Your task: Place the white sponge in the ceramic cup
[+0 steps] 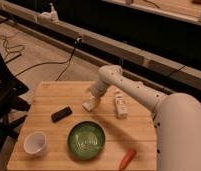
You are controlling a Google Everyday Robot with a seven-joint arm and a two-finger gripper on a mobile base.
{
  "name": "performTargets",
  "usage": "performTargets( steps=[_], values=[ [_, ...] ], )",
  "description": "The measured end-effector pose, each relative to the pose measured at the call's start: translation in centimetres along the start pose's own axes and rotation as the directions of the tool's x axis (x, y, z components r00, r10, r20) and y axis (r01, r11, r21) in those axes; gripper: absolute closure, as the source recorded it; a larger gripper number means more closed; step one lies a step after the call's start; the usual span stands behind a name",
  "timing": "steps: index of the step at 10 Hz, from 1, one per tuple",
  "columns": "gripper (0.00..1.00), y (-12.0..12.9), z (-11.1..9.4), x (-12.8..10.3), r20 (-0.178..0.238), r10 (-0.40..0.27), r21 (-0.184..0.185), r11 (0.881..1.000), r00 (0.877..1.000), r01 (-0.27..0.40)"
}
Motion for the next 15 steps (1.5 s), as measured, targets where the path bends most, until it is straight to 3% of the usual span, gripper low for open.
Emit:
performTargets(
  steps=[8,11,15],
  values=[
    [0.28,0.5,4.4,0.8,0.119,-0.02,-0.088,0.996,0.993,0.031],
    [0.54,0.3,5.1,0.8,0.121,-0.068,-0.113,0.99,0.99,0.082],
    [0.92,-0.3,5.1,0.8,0.12,-0.098,-0.116,0.987,0.988,0.112]
  ],
)
